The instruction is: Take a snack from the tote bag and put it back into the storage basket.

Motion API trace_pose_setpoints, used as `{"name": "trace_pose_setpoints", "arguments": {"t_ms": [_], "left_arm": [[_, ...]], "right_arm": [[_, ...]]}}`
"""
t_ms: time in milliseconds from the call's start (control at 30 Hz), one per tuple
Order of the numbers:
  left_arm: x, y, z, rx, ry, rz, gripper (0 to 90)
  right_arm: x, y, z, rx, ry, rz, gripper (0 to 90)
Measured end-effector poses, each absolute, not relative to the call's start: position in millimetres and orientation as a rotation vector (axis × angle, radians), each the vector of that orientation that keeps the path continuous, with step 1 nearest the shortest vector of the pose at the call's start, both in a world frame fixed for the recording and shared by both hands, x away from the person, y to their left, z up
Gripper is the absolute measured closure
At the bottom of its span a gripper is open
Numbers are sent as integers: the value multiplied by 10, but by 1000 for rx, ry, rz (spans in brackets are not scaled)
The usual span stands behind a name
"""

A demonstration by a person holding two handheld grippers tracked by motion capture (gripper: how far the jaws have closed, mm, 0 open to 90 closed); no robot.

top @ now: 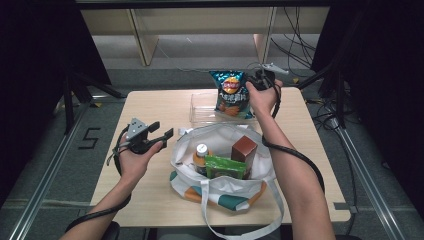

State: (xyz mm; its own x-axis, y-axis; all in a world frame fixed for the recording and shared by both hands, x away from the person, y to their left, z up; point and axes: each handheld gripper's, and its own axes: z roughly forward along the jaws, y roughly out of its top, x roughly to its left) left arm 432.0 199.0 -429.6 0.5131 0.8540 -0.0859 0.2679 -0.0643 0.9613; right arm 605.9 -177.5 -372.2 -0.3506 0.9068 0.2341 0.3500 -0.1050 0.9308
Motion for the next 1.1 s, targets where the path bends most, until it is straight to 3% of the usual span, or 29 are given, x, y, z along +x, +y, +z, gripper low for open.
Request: {"name": "trace_pose_setpoints", "arguments": {"t_ms": [1100], "left_arm": [[4322,1995,-4297,1609,980,638,366]], "right_arm": [[6108,-1882,-3812,1384,1646,1386,856]]}}
